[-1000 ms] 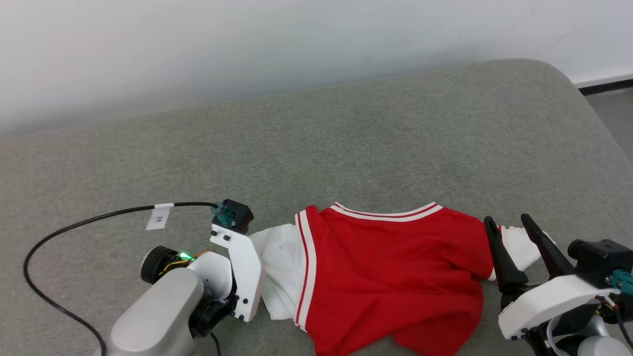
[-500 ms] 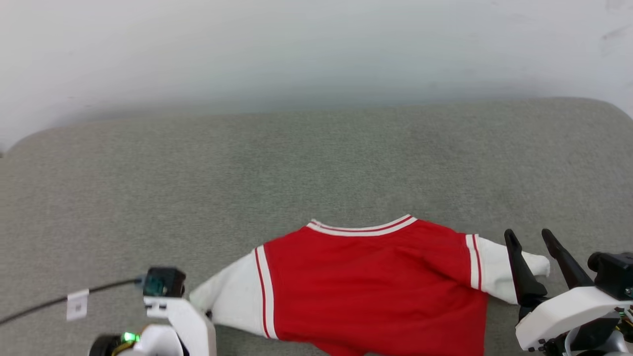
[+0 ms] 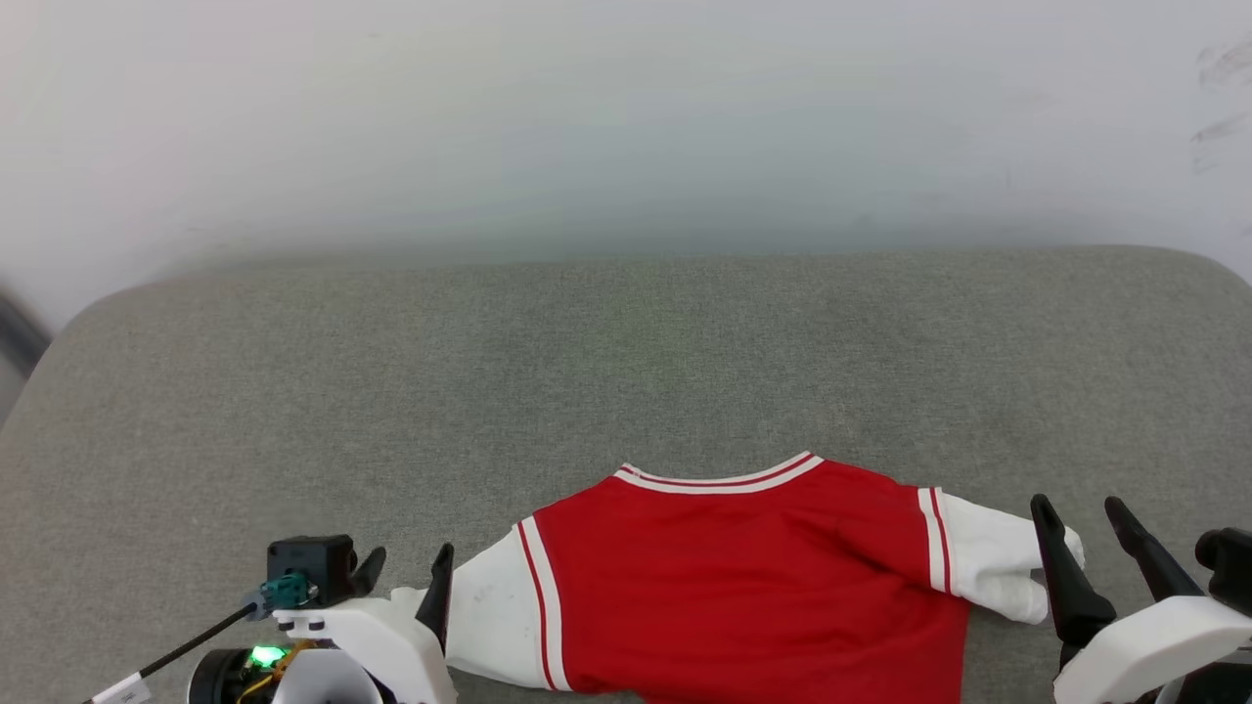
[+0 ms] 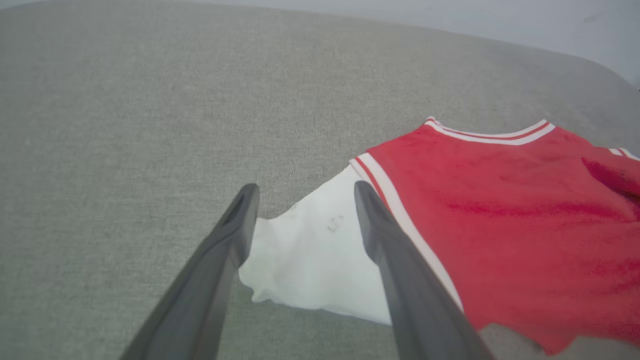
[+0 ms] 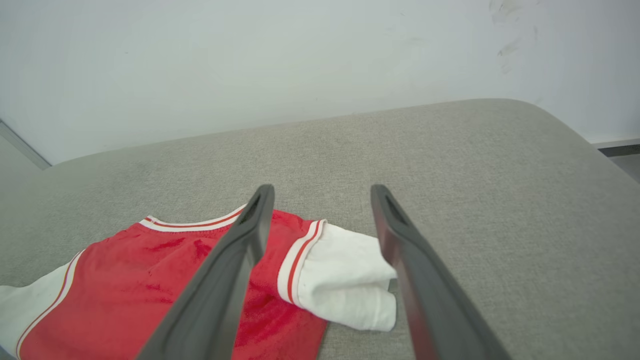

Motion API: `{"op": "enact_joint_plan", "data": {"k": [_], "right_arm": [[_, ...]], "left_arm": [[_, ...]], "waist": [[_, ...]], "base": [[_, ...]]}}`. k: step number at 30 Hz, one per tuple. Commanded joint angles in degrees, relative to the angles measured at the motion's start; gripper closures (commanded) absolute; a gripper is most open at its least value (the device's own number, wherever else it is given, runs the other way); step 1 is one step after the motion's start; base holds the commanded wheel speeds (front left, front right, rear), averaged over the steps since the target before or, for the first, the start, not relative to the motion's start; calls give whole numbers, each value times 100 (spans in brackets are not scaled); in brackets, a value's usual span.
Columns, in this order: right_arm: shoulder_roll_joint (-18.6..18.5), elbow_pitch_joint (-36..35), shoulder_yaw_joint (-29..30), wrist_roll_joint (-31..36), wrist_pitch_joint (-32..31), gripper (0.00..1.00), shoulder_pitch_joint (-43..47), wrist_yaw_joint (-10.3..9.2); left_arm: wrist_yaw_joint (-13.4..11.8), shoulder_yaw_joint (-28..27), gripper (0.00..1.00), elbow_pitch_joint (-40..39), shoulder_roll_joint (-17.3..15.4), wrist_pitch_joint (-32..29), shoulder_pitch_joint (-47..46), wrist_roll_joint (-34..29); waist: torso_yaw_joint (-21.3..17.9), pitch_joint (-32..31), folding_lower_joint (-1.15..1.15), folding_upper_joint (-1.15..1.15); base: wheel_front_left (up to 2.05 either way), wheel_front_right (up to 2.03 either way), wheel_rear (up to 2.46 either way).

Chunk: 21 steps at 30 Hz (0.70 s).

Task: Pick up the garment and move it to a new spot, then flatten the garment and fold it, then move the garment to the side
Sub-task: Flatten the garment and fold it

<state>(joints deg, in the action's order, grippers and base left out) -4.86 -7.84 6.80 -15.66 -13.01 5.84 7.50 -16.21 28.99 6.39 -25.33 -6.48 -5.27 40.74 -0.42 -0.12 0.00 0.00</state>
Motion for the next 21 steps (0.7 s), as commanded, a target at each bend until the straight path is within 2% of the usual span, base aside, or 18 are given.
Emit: {"op": "enact_joint_plan", "data": {"k": [1, 10, 16, 21], "right_arm": [[-1, -40, 14, -35, -22, 0, 70, -2], [-127, 7, 331, -343, -772, 0, 153, -2], [-649, 429, 721, -780, -1787, 0, -80, -2], [-1081, 756, 793, -1141, -2746, 0, -489, -2]], "left_arm": [[-31, -40, 0, -43, 8, 127, -65, -67], [-202, -246, 0, -500, 143, 1522, -228, -633], [-299, -235, 0, -809, 188, 1773, -294, -798], [-388, -260, 0, -1033, 165, 1811, -386, -902]], "waist": [[-2, -26, 0, 0], [-7, -80, 0, 0], [61, 53, 0, 0], [130, 394, 0, 0]], "base": [[0, 0, 0], [0, 0, 0], [0, 0, 0], [0, 0, 0]]}}
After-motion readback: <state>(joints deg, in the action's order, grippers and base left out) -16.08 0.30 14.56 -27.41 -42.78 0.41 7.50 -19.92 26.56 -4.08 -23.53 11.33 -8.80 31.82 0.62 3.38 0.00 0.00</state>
